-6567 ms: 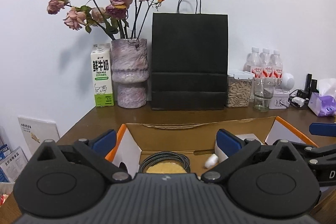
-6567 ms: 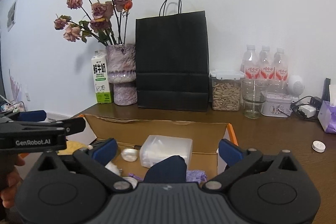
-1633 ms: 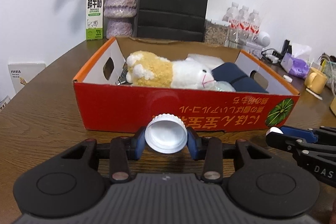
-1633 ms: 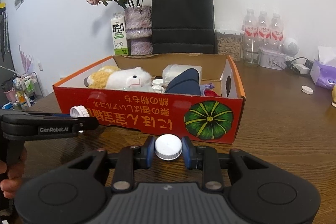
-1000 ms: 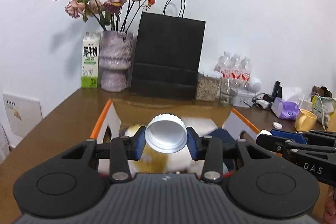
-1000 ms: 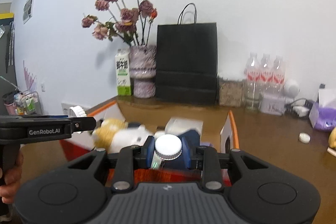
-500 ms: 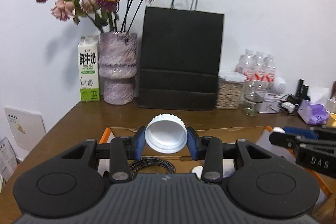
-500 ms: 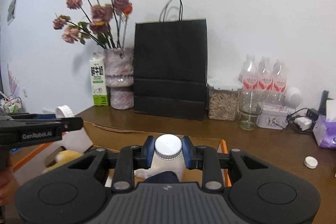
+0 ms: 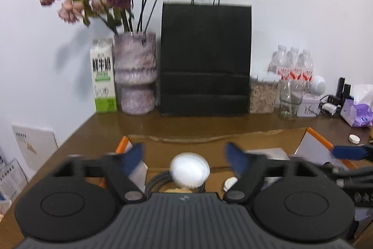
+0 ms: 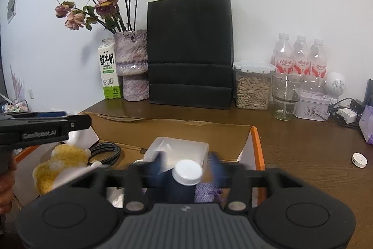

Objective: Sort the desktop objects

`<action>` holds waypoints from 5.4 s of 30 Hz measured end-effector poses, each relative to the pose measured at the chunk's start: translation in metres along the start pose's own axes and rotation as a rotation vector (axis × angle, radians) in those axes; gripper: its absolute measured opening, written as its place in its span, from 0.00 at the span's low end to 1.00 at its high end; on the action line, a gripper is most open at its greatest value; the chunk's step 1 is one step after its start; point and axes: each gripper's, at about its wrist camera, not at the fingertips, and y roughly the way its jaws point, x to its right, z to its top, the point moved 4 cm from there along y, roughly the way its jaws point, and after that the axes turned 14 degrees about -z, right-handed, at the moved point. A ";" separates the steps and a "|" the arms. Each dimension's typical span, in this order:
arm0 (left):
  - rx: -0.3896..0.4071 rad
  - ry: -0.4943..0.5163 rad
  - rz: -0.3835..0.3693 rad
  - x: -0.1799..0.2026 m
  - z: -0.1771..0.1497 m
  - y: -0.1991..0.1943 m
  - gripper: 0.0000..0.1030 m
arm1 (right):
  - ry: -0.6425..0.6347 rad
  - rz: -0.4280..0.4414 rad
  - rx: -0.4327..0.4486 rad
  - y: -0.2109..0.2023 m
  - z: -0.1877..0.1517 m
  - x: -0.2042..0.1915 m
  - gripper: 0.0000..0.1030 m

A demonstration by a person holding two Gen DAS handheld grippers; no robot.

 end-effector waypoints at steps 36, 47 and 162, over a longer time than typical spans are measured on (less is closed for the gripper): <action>0.082 0.018 0.033 0.034 -0.036 -0.099 1.00 | -0.069 -0.018 0.156 -0.105 -0.027 -0.023 1.00; 0.033 0.009 -0.007 0.061 -0.078 -0.186 1.00 | -0.069 -0.027 0.112 -0.198 -0.077 -0.024 1.00; -0.078 0.009 0.094 0.087 -0.138 -0.274 1.00 | 0.011 -0.034 -0.031 -0.286 -0.154 -0.027 1.00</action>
